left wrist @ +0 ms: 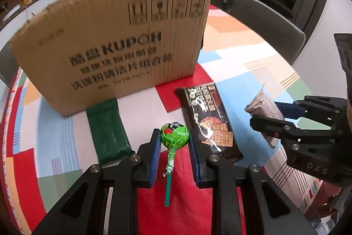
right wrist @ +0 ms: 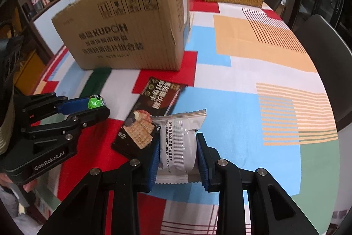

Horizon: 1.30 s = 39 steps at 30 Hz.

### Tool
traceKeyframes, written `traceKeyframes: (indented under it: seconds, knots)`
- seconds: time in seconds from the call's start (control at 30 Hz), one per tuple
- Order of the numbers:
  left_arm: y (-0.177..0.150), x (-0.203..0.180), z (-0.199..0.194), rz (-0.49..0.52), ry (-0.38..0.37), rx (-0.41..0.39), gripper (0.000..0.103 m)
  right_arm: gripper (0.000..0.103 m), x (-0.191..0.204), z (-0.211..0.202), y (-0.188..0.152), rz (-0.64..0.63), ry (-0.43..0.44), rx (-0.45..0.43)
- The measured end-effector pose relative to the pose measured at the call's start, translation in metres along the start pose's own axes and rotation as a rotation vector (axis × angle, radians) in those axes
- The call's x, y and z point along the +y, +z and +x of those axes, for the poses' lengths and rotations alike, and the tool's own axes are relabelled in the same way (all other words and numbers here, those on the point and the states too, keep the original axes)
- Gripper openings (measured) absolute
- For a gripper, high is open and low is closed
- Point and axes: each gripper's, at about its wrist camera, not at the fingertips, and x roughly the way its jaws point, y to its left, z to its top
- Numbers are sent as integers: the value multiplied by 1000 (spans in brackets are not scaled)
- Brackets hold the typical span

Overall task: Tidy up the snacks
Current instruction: 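Carry both items over the box and open both grippers to drop them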

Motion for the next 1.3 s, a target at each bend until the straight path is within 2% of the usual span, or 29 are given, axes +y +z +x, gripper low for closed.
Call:
traceKeyframes:
  seconds: [0.37, 0.77, 0.93, 1.3]
  knots:
    - [12, 9, -43, -17, 14, -106, 25, 32, 14, -24, 16, -7, 13, -81]
    - [41, 21, -79, -21, 51, -237, 25, 32, 29, -47, 45, -25, 37, -188]
    - [59, 29, -95, -16, 81, -306, 25, 32, 34, -55, 64, -37, 50, -238]
    - [93, 51, -114, -32, 136, -386, 25, 32, 48, -71, 109, -71, 65, -345]
